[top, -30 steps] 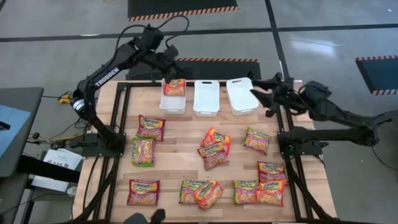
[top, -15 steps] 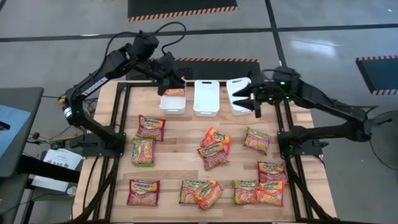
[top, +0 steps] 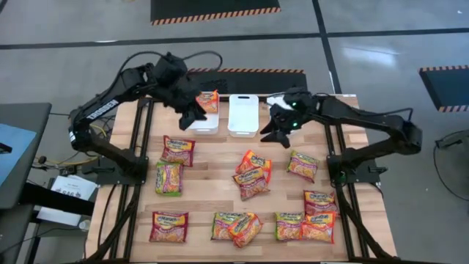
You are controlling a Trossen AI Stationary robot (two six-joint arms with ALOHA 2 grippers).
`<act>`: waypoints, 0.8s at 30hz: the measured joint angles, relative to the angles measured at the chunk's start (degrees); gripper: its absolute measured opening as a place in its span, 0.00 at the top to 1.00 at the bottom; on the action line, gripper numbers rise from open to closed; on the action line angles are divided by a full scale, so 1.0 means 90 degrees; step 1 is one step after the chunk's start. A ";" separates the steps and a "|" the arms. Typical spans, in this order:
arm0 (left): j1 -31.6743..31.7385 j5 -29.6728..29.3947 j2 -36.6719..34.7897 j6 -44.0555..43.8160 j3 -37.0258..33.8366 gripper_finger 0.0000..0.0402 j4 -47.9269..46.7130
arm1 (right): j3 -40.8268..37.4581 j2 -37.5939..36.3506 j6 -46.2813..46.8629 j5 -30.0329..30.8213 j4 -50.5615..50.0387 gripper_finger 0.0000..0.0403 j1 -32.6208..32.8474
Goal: Sort Maruchan noodles
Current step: Put the red noodle pack into the right white bin
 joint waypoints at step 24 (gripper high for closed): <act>-0.1493 -0.0503 -0.4052 -0.2438 -0.5616 0.71 0.4453 | 0.0000 0.1927 -0.0159 0.0382 0.0045 0.42 0.1390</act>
